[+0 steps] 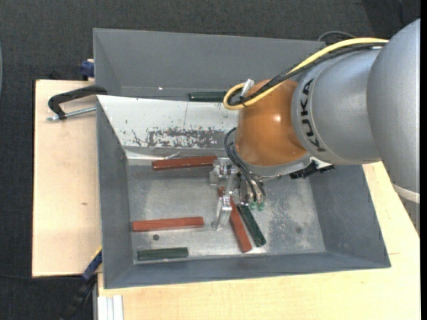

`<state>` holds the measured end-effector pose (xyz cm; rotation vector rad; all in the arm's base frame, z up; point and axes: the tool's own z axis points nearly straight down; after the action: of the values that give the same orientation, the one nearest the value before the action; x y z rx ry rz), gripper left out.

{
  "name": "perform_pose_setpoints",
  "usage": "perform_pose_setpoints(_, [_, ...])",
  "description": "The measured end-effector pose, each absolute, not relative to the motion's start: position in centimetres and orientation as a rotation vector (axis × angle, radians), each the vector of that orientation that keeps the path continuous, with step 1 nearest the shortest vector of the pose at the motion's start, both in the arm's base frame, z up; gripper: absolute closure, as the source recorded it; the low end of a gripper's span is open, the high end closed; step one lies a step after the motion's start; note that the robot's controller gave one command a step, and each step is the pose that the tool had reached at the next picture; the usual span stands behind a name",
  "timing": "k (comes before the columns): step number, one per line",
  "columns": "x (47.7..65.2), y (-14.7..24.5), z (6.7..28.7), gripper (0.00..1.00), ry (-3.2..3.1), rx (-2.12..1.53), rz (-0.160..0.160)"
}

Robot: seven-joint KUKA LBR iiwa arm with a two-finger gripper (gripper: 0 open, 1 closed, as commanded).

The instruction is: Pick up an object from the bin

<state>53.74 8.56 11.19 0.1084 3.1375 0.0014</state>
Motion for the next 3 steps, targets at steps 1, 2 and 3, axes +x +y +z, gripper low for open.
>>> perform_pose_setpoints(1, [51.8,6.6,12.2,0.0,3.135,0.248,0.005])
perform_pose_setpoints(2, [50.9,3.5,13.5,0.0,3.119,0.346,-0.002])
perform_pose_setpoints(3, [51.4,8.2,9.9,0.0,3.117,0.393,-0.001])
